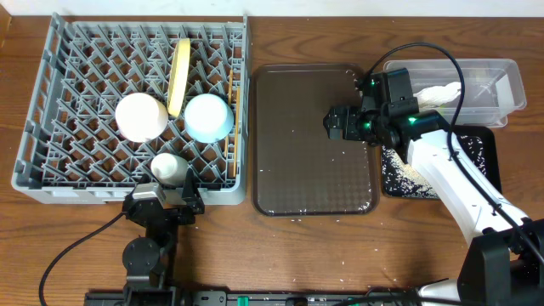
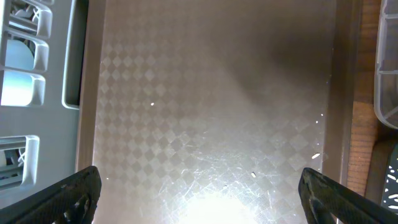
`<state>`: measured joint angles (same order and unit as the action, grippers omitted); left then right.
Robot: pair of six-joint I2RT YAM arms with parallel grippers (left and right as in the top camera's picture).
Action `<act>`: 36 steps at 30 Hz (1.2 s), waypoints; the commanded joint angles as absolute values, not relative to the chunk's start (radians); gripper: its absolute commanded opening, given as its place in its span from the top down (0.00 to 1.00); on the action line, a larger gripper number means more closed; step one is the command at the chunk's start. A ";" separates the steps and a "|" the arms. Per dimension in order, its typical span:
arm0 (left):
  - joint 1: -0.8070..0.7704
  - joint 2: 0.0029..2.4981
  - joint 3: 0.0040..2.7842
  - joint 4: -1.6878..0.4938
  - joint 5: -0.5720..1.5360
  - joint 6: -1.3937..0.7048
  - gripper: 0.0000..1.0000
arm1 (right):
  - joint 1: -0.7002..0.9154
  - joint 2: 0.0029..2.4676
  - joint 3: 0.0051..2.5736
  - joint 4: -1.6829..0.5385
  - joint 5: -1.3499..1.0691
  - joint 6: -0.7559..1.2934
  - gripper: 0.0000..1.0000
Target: Sort waste into correct bins and load items into the dishwasher
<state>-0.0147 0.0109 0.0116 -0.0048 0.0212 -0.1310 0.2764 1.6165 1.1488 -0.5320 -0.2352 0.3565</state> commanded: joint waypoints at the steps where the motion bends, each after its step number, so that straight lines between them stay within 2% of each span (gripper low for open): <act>1: -0.012 0.004 0.004 -0.034 0.007 -0.133 0.06 | 0.289 1.620 1.149 -0.532 -0.236 0.363 0.01; 20: -0.012 0.007 0.004 -0.070 0.007 -0.133 0.06 | 0.289 1.620 1.149 -0.532 -0.236 0.362 0.01; 25: -0.012 0.007 0.004 -0.070 0.007 -0.133 0.06 | 0.289 1.615 1.148 -0.614 -0.242 0.362 0.01; 30: -0.012 0.007 0.004 -0.070 0.007 -0.133 0.06 | 0.289 1.497 1.093 -0.572 -0.105 0.362 0.01; 36: -0.012 0.007 0.004 -0.070 0.007 -0.133 0.05 | 0.289 1.234 0.894 -0.352 0.091 0.320 0.01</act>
